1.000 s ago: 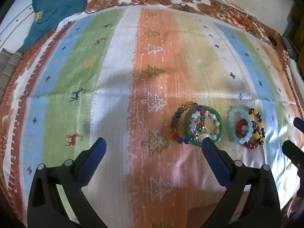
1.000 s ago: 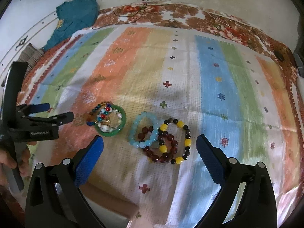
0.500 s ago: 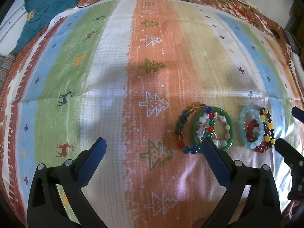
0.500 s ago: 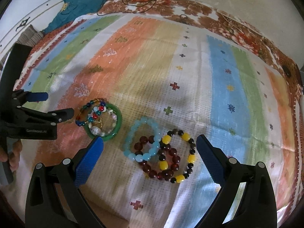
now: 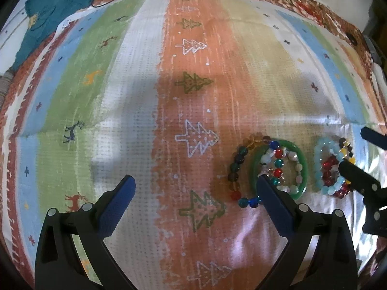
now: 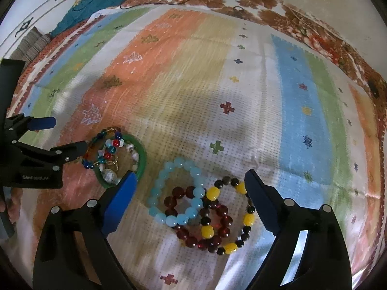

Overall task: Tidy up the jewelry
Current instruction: 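Move both tools forward over the bracelets beside the tin, then grasp the light-blue bead bracelet with the right tool while the left tool grasps the multicolour bead bracelet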

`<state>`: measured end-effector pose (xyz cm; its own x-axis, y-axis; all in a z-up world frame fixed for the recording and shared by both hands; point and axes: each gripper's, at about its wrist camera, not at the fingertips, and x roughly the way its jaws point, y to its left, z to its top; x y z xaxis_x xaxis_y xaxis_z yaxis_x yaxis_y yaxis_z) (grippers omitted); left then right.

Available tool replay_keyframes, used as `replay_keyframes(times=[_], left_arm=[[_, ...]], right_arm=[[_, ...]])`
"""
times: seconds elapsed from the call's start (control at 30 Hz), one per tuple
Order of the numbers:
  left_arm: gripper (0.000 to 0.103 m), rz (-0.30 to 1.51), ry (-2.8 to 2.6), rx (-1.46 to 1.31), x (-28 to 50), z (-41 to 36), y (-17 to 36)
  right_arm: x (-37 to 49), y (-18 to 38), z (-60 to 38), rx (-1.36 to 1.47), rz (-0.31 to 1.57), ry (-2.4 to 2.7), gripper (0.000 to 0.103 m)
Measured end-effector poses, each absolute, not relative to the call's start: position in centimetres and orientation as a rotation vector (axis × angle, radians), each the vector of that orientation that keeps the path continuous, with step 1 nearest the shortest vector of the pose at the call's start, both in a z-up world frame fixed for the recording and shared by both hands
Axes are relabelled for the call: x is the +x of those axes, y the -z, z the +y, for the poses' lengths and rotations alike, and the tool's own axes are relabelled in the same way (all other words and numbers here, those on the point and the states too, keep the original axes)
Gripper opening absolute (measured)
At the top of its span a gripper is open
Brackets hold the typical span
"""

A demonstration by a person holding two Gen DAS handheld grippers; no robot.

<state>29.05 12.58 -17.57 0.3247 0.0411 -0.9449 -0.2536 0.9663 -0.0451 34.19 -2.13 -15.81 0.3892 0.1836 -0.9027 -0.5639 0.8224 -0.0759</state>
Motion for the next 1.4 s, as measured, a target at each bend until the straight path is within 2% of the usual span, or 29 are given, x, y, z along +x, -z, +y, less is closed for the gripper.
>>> replay_keyframes(times=[0.07, 0.1, 0.2, 0.4, 0.47, 0.6, 0.63, 0.83, 0.9, 1.0, 1.07, 1.1, 1.17, 1.23, 1.4], left_arm=[[0.095, 1.235, -0.201, -0.170, 29.3, 12.5, 17.9], [0.094, 1.240, -0.202, -0.169, 29.3, 12.6, 18.2], [0.092, 1.259, -0.197, -0.179, 29.3, 12.6, 18.9], [0.089, 1.260, -0.207, -0.106, 29.3, 12.1, 19.4], [0.089, 1.259, -0.210, -0.104, 29.2, 12.0, 19.5], [0.085, 1.258, -0.208, -0.090, 29.3, 11.9, 19.5], [0.084, 1.259, -0.208, -0.093, 29.2, 12.0, 19.4], [0.081, 1.254, -0.214, -0.093, 29.0, 11.9, 19.5], [0.076, 1.248, -0.208, -0.079, 29.2, 11.8, 19.6], [0.059, 1.232, -0.211, -0.035, 29.4, 11.3, 19.4], [0.042, 1.224, -0.205, -0.009, 29.5, 10.6, 19.3], [0.038, 1.223, -0.198, -0.001, 29.5, 10.3, 19.3], [0.016, 1.223, -0.190, 0.012, 29.5, 9.8, 19.3], [0.009, 1.228, -0.189, 0.026, 29.4, 9.6, 19.4], [0.009, 1.229, -0.197, 0.019, 29.1, 9.9, 18.9]], right_arm=[[34.5, 16.1, -2.1, -0.404, 1.080, -0.492, 0.078], [34.8, 16.4, -2.0, -0.401, 1.084, -0.489, 0.067], [35.6, 17.2, -1.8, -0.392, 1.119, -0.500, 0.066], [36.1, 18.4, -1.6, -0.394, 1.148, -0.500, 0.053], [36.2, 18.6, -1.7, -0.377, 1.155, -0.506, 0.052], [36.3, 18.5, -1.9, -0.357, 1.175, -0.537, 0.034], [36.2, 18.5, -1.9, -0.367, 1.176, -0.531, 0.026], [36.4, 19.1, -2.5, -0.373, 1.185, -0.513, 0.015], [36.4, 19.1, -2.5, -0.373, 1.185, -0.512, 0.014], [36.4, 19.0, -2.5, -0.380, 1.173, -0.517, 0.012], [36.3, 18.8, -2.5, -0.378, 1.164, -0.519, 0.012], [36.2, 18.7, -2.5, -0.378, 1.161, -0.518, 0.012], [36.1, 18.5, -2.5, -0.375, 1.158, -0.518, 0.012], [36.1, 18.3, -2.4, -0.370, 1.151, -0.515, 0.012], [35.5, 17.6, -2.5, -0.374, 1.142, -0.520, 0.012]])
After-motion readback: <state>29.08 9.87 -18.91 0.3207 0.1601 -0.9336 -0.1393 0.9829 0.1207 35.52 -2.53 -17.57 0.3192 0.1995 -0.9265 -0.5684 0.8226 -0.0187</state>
